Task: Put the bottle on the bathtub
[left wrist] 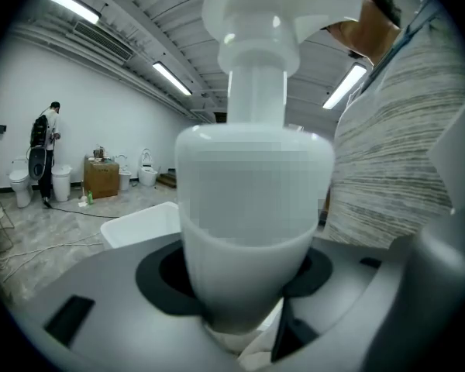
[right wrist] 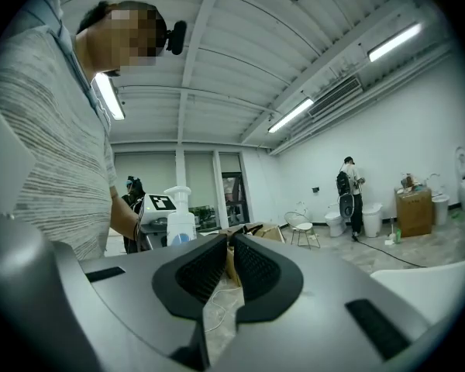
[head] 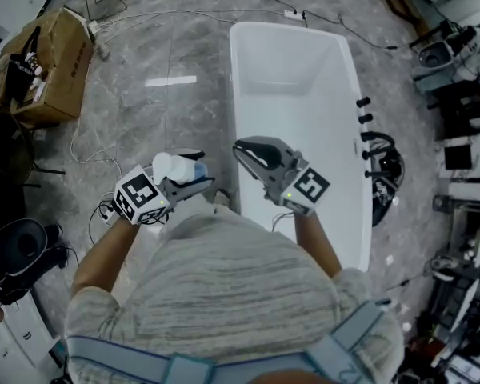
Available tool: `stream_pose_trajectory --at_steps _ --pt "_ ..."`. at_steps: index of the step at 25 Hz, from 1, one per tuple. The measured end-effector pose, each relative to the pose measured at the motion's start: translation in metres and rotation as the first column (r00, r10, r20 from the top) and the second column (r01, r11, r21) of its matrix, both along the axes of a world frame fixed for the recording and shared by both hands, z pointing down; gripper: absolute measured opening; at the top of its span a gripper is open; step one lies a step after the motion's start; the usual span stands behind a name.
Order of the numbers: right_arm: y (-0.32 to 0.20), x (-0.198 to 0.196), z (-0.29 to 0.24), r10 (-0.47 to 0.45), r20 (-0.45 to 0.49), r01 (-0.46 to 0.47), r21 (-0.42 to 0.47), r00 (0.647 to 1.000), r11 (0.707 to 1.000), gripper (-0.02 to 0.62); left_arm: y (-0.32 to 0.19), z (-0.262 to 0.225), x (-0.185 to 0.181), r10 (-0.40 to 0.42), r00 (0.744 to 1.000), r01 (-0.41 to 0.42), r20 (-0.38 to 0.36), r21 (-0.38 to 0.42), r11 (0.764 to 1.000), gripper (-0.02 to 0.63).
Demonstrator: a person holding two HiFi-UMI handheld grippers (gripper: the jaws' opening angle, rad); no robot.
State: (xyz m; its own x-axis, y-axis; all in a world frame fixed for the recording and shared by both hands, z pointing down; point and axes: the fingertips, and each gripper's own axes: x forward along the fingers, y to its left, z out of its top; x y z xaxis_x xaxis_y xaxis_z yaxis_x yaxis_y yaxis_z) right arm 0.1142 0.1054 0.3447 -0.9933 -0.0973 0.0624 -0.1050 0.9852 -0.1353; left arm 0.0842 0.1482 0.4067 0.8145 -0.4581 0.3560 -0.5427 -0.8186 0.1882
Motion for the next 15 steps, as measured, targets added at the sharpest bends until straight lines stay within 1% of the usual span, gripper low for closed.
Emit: stream_pose_trajectory --at_steps 2,5,8,10,11,15 --pt "-0.003 -0.004 0.0 -0.013 -0.004 0.013 0.0 1.0 1.0 0.006 -0.004 0.002 -0.002 0.015 1.0 -0.015 -0.001 -0.006 1.0 0.249" --pt "-0.007 -0.014 -0.001 -0.037 -0.015 0.037 0.0 0.999 0.999 0.006 -0.013 0.005 -0.011 0.014 1.0 -0.014 -0.018 -0.018 1.0 0.25" --pt "-0.014 -0.025 -0.001 -0.056 -0.02 0.056 -0.017 0.998 0.998 0.008 -0.024 0.009 -0.019 0.025 0.999 -0.026 -0.029 -0.025 0.999 0.25" --pt "-0.022 -0.036 -0.001 -0.079 -0.028 0.078 -0.027 0.996 0.997 0.011 -0.035 0.011 -0.025 0.05 0.998 -0.051 -0.031 -0.022 0.998 0.249" --pt "-0.027 -0.043 -0.002 -0.096 -0.034 0.096 -0.025 0.995 0.995 0.035 -0.04 0.013 -0.029 0.065 0.997 -0.066 -0.033 -0.021 0.998 0.25" --pt "-0.045 -0.074 -0.008 -0.18 -0.063 0.18 -0.004 0.982 0.984 0.058 -0.066 0.017 -0.048 0.128 0.991 -0.129 -0.032 -0.028 0.991 0.25"
